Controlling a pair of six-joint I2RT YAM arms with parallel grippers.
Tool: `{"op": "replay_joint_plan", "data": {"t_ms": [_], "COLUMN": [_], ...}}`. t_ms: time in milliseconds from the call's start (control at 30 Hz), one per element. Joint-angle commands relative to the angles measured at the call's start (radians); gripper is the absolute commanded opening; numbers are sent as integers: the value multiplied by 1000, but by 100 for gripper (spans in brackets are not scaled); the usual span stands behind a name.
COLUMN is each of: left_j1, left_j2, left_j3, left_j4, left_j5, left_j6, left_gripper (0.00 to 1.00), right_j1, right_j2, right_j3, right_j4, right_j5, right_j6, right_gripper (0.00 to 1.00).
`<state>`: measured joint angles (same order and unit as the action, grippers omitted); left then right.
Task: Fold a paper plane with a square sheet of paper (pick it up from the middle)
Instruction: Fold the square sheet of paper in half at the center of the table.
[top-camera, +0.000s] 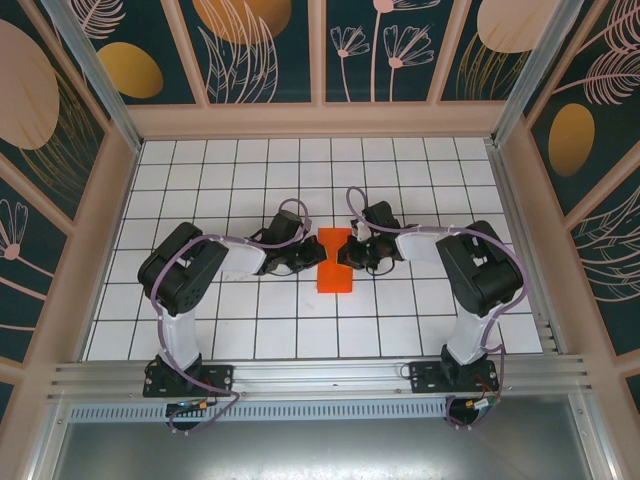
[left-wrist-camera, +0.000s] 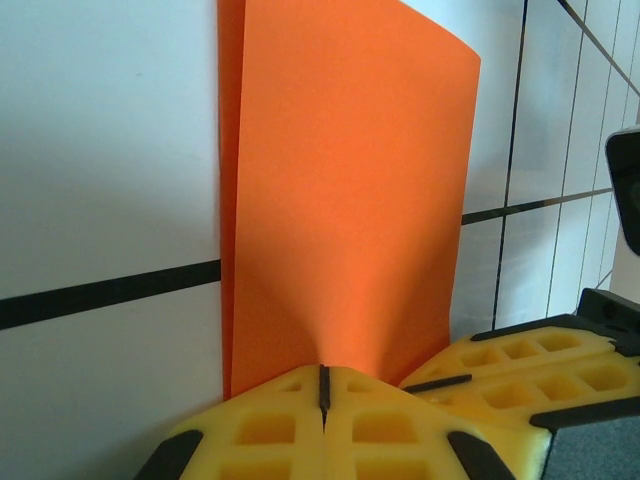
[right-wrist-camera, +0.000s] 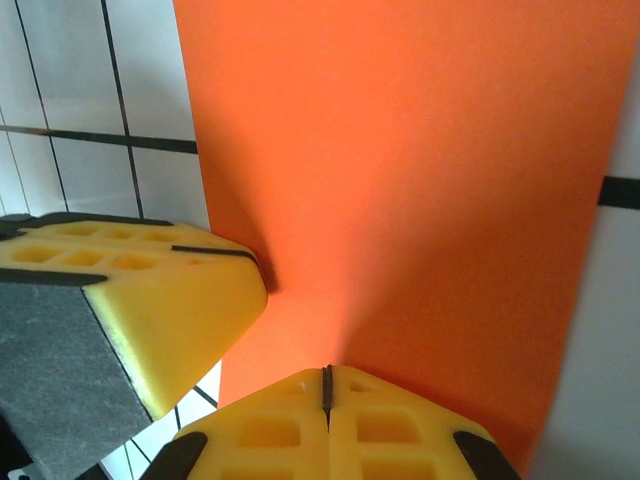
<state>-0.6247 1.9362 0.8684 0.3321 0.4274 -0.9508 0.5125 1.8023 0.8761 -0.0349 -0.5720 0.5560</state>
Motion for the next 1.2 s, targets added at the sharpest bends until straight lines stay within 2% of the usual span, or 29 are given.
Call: {"op": "replay_joint_plan", "data": {"t_ms": [0,167,367,567,667,933,1167], "left_j1": [13,13,14,13,13,13,13], "left_j2": [115,116,109,106,101,110,123], "left_j3": [-82,-85,-84,-85,-82,-96,-125], "left_j4": [-283,-281,-288,-277,-273,-257,-244], "left_j5": [-220,-234,-241,-258,-260,-269,-279], "left_j6": [37,21,21,29,30,26,26], "left_gripper": [0,0,0,0,0,0,0], "right_j1": [6,-1,-42,-32,-13,29,51], "right_j2": [15,-17,-141,-227,-219,-71,-103], "right_j3": [8,-52,-180,-126,-95,-66,-186], "right_j4": [-66,-106,-87,-35,6,60,40], "right_j5": [-27,-21,1,-30,-31,-39,-24], "right_j6": [-57,-96,-117,-90,-72,-66,-85], "right_gripper": [0,0,0,0,0,0,0]}}
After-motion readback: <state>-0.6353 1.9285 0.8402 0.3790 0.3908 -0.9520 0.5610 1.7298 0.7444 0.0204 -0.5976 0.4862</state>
